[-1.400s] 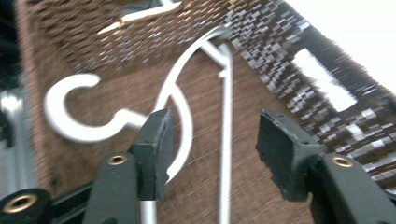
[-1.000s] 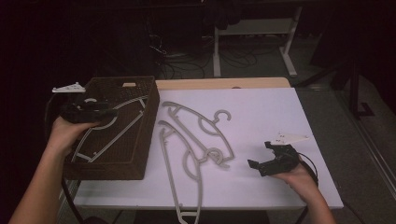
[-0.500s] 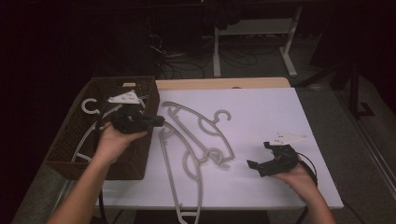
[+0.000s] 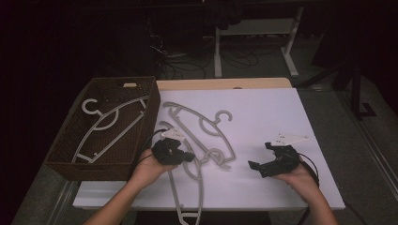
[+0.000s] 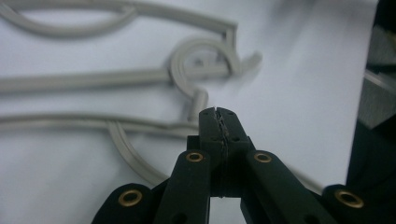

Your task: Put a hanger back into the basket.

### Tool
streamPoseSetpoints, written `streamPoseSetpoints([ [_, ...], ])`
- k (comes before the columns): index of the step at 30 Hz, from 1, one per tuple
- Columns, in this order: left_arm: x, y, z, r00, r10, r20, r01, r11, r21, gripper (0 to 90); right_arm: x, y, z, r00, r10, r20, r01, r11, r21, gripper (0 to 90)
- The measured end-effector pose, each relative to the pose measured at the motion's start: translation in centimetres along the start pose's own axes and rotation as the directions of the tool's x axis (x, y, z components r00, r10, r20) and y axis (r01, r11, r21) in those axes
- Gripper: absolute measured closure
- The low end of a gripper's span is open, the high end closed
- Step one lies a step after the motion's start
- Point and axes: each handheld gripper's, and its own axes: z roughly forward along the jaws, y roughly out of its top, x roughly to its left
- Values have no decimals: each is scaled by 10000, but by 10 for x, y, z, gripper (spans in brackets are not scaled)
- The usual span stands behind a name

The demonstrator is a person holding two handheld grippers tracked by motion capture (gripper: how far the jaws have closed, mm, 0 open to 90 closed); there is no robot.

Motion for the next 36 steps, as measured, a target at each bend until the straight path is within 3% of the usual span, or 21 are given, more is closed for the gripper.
streamPoseSetpoints([
  [6,-6,-10,20,9997,248,13,-249,9962,835,900,1,0,0,10000,-18,9,18,10000,20,0],
  [8,-9,-12,29,9991,400,-123,-382,9919,1211,900,0,0,0,10000,-39,11,39,10000,-5,0],
  [12,-10,-10,36,9988,413,-260,-374,9902,1343,900,0,0,-1,10000,-16,18,16,10000,-42,0],
  [25,-10,16,62,9997,258,-51,-252,9961,846,900,0,1,0,10000,-25,24,25,10000,-3,0],
  [31,-8,31,75,9998,159,-146,-151,9986,515,900,3,1,-1,10000,-65,-7,65,10000,-10,0],
  [34,-7,33,73,9999,131,-22,-131,9996,253,899,7,2,-1,10000,-79,-16,79,10000,20,0],
  [36,-5,33,65,9999,142,27,-142,9999,32,847,10,2,0,9999,-46,-94,46,10000,12,0],
])
